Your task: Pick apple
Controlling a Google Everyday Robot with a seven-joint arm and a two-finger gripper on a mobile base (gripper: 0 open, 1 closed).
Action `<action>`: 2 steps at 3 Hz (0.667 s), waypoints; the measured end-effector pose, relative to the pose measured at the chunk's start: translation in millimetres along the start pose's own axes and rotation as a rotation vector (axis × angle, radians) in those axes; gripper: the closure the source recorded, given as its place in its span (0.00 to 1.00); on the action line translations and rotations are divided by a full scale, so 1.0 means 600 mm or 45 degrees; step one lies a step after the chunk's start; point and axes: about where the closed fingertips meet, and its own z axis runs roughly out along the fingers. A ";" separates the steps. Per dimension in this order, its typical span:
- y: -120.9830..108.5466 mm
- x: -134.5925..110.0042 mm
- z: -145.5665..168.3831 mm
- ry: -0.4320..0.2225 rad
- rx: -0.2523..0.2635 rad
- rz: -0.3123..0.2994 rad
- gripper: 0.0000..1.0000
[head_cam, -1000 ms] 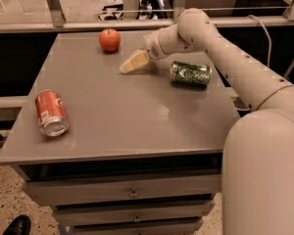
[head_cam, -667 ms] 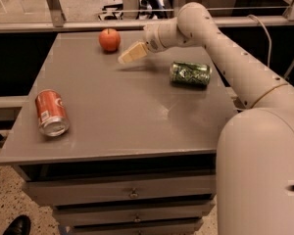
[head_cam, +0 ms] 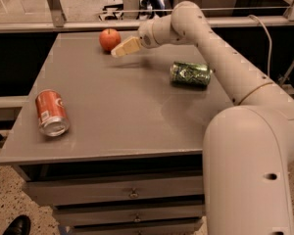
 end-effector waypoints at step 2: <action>0.029 -0.011 0.081 -0.016 -0.045 0.048 0.00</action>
Offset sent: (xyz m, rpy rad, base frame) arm 0.0155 0.0580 -0.0161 0.0502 0.0422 0.0173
